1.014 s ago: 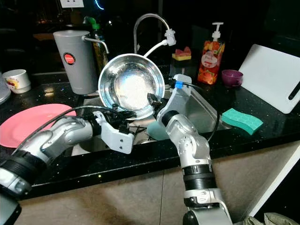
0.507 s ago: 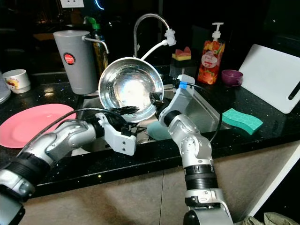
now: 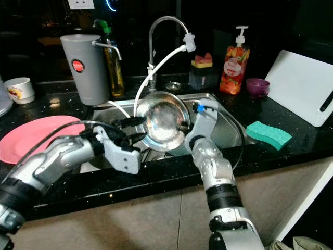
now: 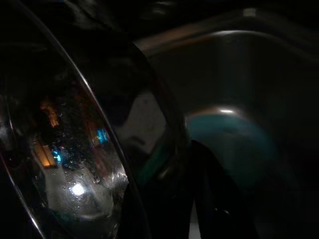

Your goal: Kitchen organization

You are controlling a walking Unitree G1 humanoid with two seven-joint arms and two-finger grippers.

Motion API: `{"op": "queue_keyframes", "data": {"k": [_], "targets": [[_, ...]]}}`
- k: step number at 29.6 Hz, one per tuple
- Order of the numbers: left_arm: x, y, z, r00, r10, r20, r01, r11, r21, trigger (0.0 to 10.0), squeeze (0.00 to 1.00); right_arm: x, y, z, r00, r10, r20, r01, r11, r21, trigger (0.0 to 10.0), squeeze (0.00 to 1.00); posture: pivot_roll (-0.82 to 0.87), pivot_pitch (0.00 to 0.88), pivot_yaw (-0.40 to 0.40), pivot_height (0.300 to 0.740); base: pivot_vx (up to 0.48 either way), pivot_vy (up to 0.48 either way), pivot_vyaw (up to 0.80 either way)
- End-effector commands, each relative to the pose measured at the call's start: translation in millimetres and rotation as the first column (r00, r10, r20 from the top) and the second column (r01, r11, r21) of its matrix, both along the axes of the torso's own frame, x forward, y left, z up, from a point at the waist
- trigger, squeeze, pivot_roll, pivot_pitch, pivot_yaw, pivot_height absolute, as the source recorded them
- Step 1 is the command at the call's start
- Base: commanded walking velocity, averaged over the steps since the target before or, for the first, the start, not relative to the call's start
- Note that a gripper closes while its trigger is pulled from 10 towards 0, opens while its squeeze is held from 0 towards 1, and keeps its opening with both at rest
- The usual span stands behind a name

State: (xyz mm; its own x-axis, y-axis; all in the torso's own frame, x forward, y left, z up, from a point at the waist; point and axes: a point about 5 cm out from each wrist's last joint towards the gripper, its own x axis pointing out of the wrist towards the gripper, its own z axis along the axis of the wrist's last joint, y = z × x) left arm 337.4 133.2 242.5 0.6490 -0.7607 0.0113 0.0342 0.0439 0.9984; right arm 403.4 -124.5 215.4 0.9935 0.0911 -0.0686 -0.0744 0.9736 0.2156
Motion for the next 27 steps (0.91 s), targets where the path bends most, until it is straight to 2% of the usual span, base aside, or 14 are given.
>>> {"op": "queue_keyframes", "data": {"k": [1, 4, 6, 7, 9, 10, 13, 15, 16, 17, 19, 21, 25, 27], "targets": [[1.4, 3.8, -1, 0.998, 0.039, -0.058, -0.041, 0.999, -0.029, 10.0, 0.00, 3.3, -0.7, 9, 0.999, -0.026, 0.045, 0.027, 0.999, -0.028, 10.0, 0.00, 0.15, 0.066, -0.040, 0.740, 0.000, 0.000, 0.00], [9.7, 10.9, -5, 0.962, 0.138, -0.236, -0.186, 0.963, -0.195, 10.0, 0.00, 6.1, 3.4, 8, 0.999, -0.013, 0.043, 0.018, 0.995, -0.097, 10.0, 0.00, 0.16, 0.062, -0.042, 0.740, 0.000, 0.000, 0.00], [20.6, 21.0, -6, 0.856, 0.168, -0.489, -0.406, 0.804, -0.435, 10.0, 0.00, 6.2, 15.6, 2, 0.999, 0.041, 0.035, -0.032, 0.971, -0.235, 10.0, 0.00, 0.16, 0.060, -0.042, 0.740, 0.000, 0.000, 0.00], [20.6, 21.0, -6, 0.856, 0.168, -0.489, -0.406, 0.804, -0.435, 10.0, 0.00, 6.2, 15.6, 2, 0.999, 0.041, 0.035, -0.032, 0.971, -0.235, 10.0, 0.00, 0.16, 0.060, -0.042, 0.740, 0.000, 0.000, 0.00], [26.6, 29.0, -1, 0.765, 0.109, -0.635, -0.558, 0.604, -0.569, 10.0, 0.00, 3.8, 28.5, -8, 0.994, 0.107, 0.022, -0.093, 0.932, -0.350, 10.0, 0.09, 0.16, 0.065, -0.042, 0.740, 0.000, 0.000, 0.00], [28.3, 33.5, 3, 0.745, 0.085, -0.662, -0.597, 0.526, -0.605, 10.0, 0.00, 2.5, 32.0, -10, 0.992, 0.124, 0.021, -0.108, 0.925, -0.364, 10.0, 1.00, 0.16, 0.068, -0.042, 0.740, 0.000, 0.000, 0.00], [31.6, 51.5, 16, 0.725, 0.062, -0.686, -0.661, 0.342, -0.668, 10.0, 0.00, 1.4, 36.7, -9, 0.988, 0.149, 0.045, -0.125, 0.930, -0.345, 10.0, 1.00, 0.16, 0.074, -0.040, 0.740, 0.000, 0.000, 0.00], [31.6, 51.5, 16, 0.725, 0.062, -0.686, -0.661, 0.342, -0.668, 10.0, 0.00, 1.4, 36.7, -9, 0.988, 0.149, 0.045, -0.125, 0.930, -0.345, 10.0, 1.00, 0.16, 0.074, -0.040, 0.740, 0.000, 0.000, 0.00], [33.6, 81.6, 25, 0.709, 0.104, -0.698, -0.705, 0.122, -0.698, 10.0, 0.00, 1.0, 39.5, -1, 0.980, 0.170, 0.100, -0.132, 0.942, -0.309, 10.0, 0.00, 0.16, 0.084, -0.037, 0.740, 0.000, 0.000, 0.00], [33.0, 94.8, 28, 0.699, 0.130, -0.703, -0.712, 0.035, -0.701, 10.0, 0.00, 1.0, 39.8, 4, 0.977, 0.173, 0.127, -0.130, 0.948, -0.292, 10.0, 0.00, 0.16, 0.084, -0.037, 0.740, 0.000, 0.000, 0.00], [33.0, 94.8, 28, 0.699, 0.130, -0.703, -0.712, 0.035, -0.701, 10.0, 0.00, 1.0, 39.8, 4, 0.977, 0.173, 0.127, -0.130, 0.948, -0.292, 10.0, 0.00, 0.16, 0.084, -0.037, 0.740, 0.000, 0.000, 0.00], [31.1, 112.5, 32, 0.696, 0.169, -0.698, -0.697, -0.075, -0.713, 10.0, 0.00, 0.3, 39.4, 11, 0.969, 0.175, 0.172, -0.125, 0.956, -0.266, 10.0, 0.00, 0.16, 0.088, -0.037, 0.740, 0.000, 0.000, 0.00], [7.6, 166.8, 42, 0.676, 0.198, -0.710, -0.587, -0.439, -0.681, 10.0, 0.00, -11.8, 35.8, 49, 0.910, 0.180, 0.374, -0.125, 0.978, -0.168, 10.0, 0.00, 0.17, 0.099, -0.036, 0.740, 0.000, 0.000, 0.00], [2.6, 172.5, 43, 0.663, 0.195, -0.723, -0.575, -0.485, -0.658, 10.0, 0.00, -14.1, 35.5, 54, 0.899, 0.184, 0.398, -0.128, 0.978, -0.164, 10.0, 0.00, 0.17, 0.099, -0.036, 0.740, 0.000, 0.000, 0.00]]}}
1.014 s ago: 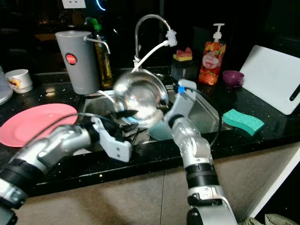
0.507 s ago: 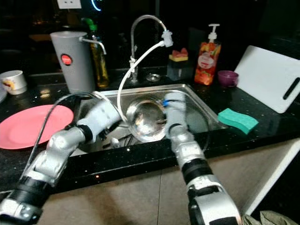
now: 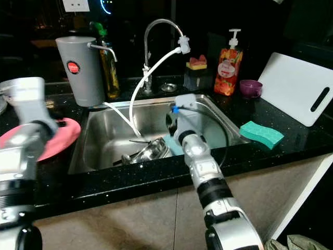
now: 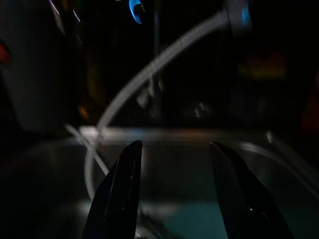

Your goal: Kitchen organization

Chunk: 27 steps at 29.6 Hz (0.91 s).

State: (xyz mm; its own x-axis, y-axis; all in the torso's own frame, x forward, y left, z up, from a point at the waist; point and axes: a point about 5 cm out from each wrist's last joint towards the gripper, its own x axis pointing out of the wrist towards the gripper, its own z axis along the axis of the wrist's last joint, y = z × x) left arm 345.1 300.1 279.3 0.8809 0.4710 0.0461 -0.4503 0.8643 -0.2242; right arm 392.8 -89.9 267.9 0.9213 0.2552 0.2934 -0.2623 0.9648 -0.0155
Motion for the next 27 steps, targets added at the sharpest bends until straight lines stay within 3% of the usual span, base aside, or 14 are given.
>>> {"op": "queue_keyframes", "data": {"k": [1, 3, 4, 8, 20, 25, 27], "targets": [[-5.2, 5.6, 6, 0.999, 0.037, 0.004, -0.037, 0.998, -0.043, 10.0, 0.00, -3.4, 0.9, 1, 1.000, 0.020, 0.020, -0.020, 0.999, 0.027, 10.0, 0.00, 0.17, 0.099, -0.036, 0.740, 0.000, 0.000, 0.00], [-15.8, 22.2, 5, 0.992, 0.128, -0.003, -0.127, 0.982, -0.141, 10.0, 0.00, -9.7, 1.1, 12, 0.996, 0.047, 0.079, -0.050, 0.998, 0.045, 10.0, 0.00, 0.17, 0.103, -0.034, 0.740, 0.000, 0.000, 0.00], [-15.8, 22.2, 5, 0.992, 0.128, -0.003, -0.127, 0.982, -0.141, 10.0, 0.00, -9.7, 1.1, 12, 0.996, 0.047, 0.079, -0.050, 0.998, 0.045, 10.0, 0.00, 0.17, 0.103, -0.034, 0.740, 0.000, 0.000, 0.00], [-28.1, 48.5, -9, 0.981, 0.189, -0.035, -0.192, 0.946, -0.263, 10.0, 0.00, -23.6, 11.1, 24, 0.977, 0.145, 0.156, -0.153, 0.987, 0.042, 10.0, 0.00, 0.17, 0.107, -0.033, 0.740, 0.000, 0.000, 0.00], [-34.9, 54.9, -28, 0.964, 0.242, -0.113, -0.267, 0.891, -0.368, 10.0, 0.00, -36.0, 19.7, 29, 0.958, 0.222, 0.181, -0.231, 0.972, 0.030, 10.0, 0.00, 0.16, 0.104, -0.037, 0.740, 0.000, 0.000, 0.00], [-35.6, 55.6, -30, 0.962, 0.245, -0.121, -0.273, 0.880, -0.389, 10.0, 0.00, -37.6, 20.4, 29, 0.956, 0.230, 0.181, -0.238, 0.971, 0.029, 10.0, 0.00, 0.17, 0.104, -0.038, 0.740, 0.000, 0.000, 0.00], [-37.2, 55.9, -29, 0.958, 0.257, -0.127, -0.286, 0.891, -0.352, 10.0, 0.00, -39.2, 21.3, 28, 0.956, 0.234, 0.178, -0.243, 0.969, 0.030, 10.0, 0.00, 0.17, 0.106, -0.038, 0.740, 0.000, 0.000, 0.00]]}}
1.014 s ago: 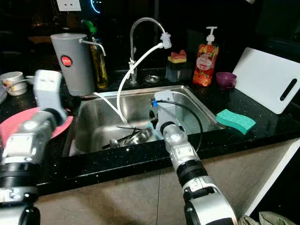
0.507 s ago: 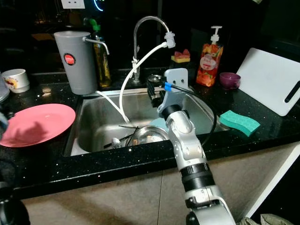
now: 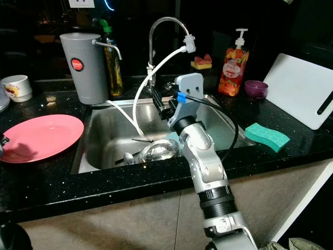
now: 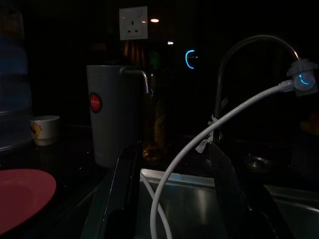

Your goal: Kitchen organization

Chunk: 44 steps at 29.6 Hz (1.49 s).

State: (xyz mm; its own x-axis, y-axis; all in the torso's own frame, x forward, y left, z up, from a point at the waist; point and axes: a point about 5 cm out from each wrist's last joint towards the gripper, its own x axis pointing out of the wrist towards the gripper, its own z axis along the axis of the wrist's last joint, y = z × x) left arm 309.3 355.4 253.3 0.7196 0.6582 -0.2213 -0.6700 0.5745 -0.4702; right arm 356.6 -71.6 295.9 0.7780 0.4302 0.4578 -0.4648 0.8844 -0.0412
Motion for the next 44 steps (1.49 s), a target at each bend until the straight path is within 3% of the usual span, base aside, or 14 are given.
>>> {"op": "queue_keyframes", "data": {"k": [1, 3, 5, 8, 9, 10, 15, 18, 20, 22, 24, 26, 35, 44], "targets": [[-2.0, 0.7, -3, 1.000, 0.010, -0.027, -0.009, 1.000, 0.025, 10.0, 0.00, -3.4, 3.1, 0, 1.000, 0.021, -0.002, -0.021, 1.000, 0.009, 10.0, 0.00, 0.17, 0.106, -0.038, 0.740, 0.000, 0.000, 0.00], [-0.6, -7.0, 9, 0.999, -0.031, -0.019, 0.034, 0.980, 0.197, 10.0, 0.00, -4.7, 2.7, 0, 1.000, 0.012, 0.000, -0.012, 1.000, 0.021, 10.0, 0.00, 0.17, 0.106, -0.038, 0.740, 0.000, 0.000, 0.00], [0.6, -12.5, 15, 0.998, -0.061, -0.009, 0.061, 0.958, 0.280, 10.0, 0.00, -5.3, 2.0, 1, 1.000, 0.004, 0.001, -0.004, 1.000, 0.028, 10.0, 0.00, 0.17, 0.106, -0.038, 0.740, 0.000, 0.000, 0.00], [4.0, -46.7, 32, 0.969, -0.245, 0.013, 0.198, 0.814, 0.546, 10.0, 0.00, -7.5, -6.5, 0, 0.995, -0.102, 0.010, 0.102, 0.994, 0.031, 10.0, 0.00, 0.17, 0.109, -0.040, 0.740, 0.000, 0.000, 0.00], [4.0, -46.7, 32, 0.969, -0.245, 0.013, 0.198, 0.814, 0.546, 10.0, 0.00, -7.5, -6.5, 0, 0.995, -0.102, 0.010, 0.102, 0.994, 0.031, 10.0, 0.00, 0.17, 0.109, -0.040, 0.740, 0.000, 0.000, 0.00], [3.8, -71.3, 32, 0.931, -0.365, -0.002, 0.282, 0.715, 0.640, 10.0, 0.00, -8.6, -14.0, -5, 0.985, -0.173, 0.001, 0.173, 0.985, 0.017, 10.0, 0.00, 0.16, 0.111, -0.041, 0.740, 0.000, 0.000, 0.00], [3.4, -80.4, 31, 0.912, -0.409, -0.012, 0.313, 0.679, 0.664, 10.0, 0.00, -9.1, -16.8, -7, 0.981, -0.196, -0.003, 0.196, 0.980, 0.010, 10.0, 0.00, 0.16, 0.111, -0.041, 0.740, 0.000, 0.000, 0.00], [-3.5, -137.2, 22, 0.761, -0.645, -0.074, 0.470, 0.470, 0.747, 10.0, 0.00, -13.5, -40.2, -20, 0.946, -0.319, -0.051, 0.321, 0.947, 0.023, 10.0, 0.00, 0.15, 0.112, -0.042, 0.740, 0.000, 0.000, 0.00], [-3.5, -137.2, 22, 0.761, -0.645, -0.074, 0.470, 0.470, 0.747, 10.0, 0.00, -13.5, -40.2, -20, 0.946, -0.319, -0.051, 0.321, 0.947, 0.023, 10.0, 0.00, 0.15, 0.112, -0.042, 0.740, 0.000, 0.000, 0.00], [-9.5, -165.1, 18, 0.666, -0.741, -0.086, 0.518, 0.377, 0.768, 10.0, 0.00, -17.7, -55.0, -27, 0.915, -0.398, -0.063, 0.400, 0.917, 0.011, 10.0, 0.00, 0.14, 0.113, -0.040, 0.740, 0.000, 0.000, 0.00], [-9.5, -165.1, 18, 0.666, -0.741, -0.086, 0.518, 0.377, 0.768, 10.0, 0.00, -17.7, -55.0, -27, 0.915, -0.398, -0.063, 0.400, 0.917, 0.011, 10.0, 0.00, 0.14, 0.113, -0.040, 0.740, 0.000, 0.000, 0.00], [-13.1, -182.7, 16, 0.600, -0.795, -0.087, 0.540, 0.323, 0.778, 10.0, 0.00, -21.6, -63.7, -31, 0.892, -0.448, -0.064, 0.449, 0.894, -0.005, 10.0, 0.00, 0.13, 0.110, -0.036, 0.740, 0.000, 0.000, 0.00], [-20.0, -220.7, 12, 0.467, -0.882, -0.069, 0.579, 0.245, 0.778, 10.0, 0.00, -28.7, -80.7, -34, 0.841, -0.537, -0.063, 0.536, 0.843, -0.030, 10.0, 0.00, 0.11, 0.106, -0.033, 0.740, 0.000, 0.000, 0.00], [-24.2, -231.5, 5, 0.454, -0.890, -0.051, 0.594, 0.260, 0.762, 10.0, 0.00, -34.9, -88.0, -39, 0.804, -0.588, -0.087, 0.585, 0.809, -0.053, 10.0, 0.00, 0.10, 0.098, -0.024, 0.740, 0.000, 0.000, 0.00]]}}
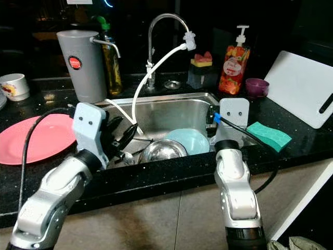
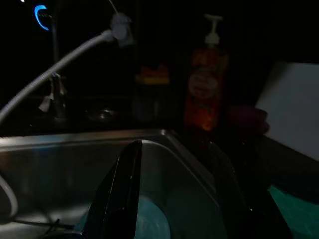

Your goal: Kitchen organization

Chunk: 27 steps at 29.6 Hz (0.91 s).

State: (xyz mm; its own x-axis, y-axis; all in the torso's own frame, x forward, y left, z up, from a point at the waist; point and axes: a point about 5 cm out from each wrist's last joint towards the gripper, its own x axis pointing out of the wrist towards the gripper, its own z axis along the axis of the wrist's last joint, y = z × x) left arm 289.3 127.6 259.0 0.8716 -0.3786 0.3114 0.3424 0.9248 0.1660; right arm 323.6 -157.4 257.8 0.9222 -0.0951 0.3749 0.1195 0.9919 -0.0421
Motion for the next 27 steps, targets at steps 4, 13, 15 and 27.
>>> {"op": "queue_keyframes", "data": {"k": [4, 13, 15, 27], "targets": [[-4.8, 0.2, -11, 0.999, 0.054, 0.007, -0.054, 0.998, 0.020, 10.0, 0.00, -5.0, -0.9, -10, 0.999, -0.026, -0.040, 0.026, 1.000, -0.001, 10.0, 0.00, 0.10, 0.096, -0.027, 0.740, 0.000, 0.000, 0.00], [-7.5, -2.1, -15, 0.996, 0.087, 0.024, -0.088, 0.995, 0.042, 10.0, 0.00, -8.5, -9.2, -18, 0.994, -0.070, -0.078, 0.071, 0.997, 0.004, 10.0, 0.00, 0.10, 0.095, -0.032, 0.740, 0.000, 0.000, 0.00], [-8.0, -3.6, -15, 0.996, 0.087, 0.028, -0.088, 0.995, 0.044, 10.0, 0.00, -8.8, -10.0, -18, 0.994, -0.073, -0.077, 0.073, 0.997, 0.000, 10.0, 0.00, 0.10, 0.095, -0.031, 0.740, 0.000, 0.000, 0.00], [-8.2, 21.2, -23, 0.961, 0.273, 0.042, -0.275, 0.961, 0.036, 10.0, 0.00, -17.3, -5.8, -36, 0.991, -0.041, -0.129, 0.041, 0.999, -0.005, 10.0, 0.00, 0.09, 0.099, -0.034, 0.740, 0.000, 0.000, 0.00]]}}
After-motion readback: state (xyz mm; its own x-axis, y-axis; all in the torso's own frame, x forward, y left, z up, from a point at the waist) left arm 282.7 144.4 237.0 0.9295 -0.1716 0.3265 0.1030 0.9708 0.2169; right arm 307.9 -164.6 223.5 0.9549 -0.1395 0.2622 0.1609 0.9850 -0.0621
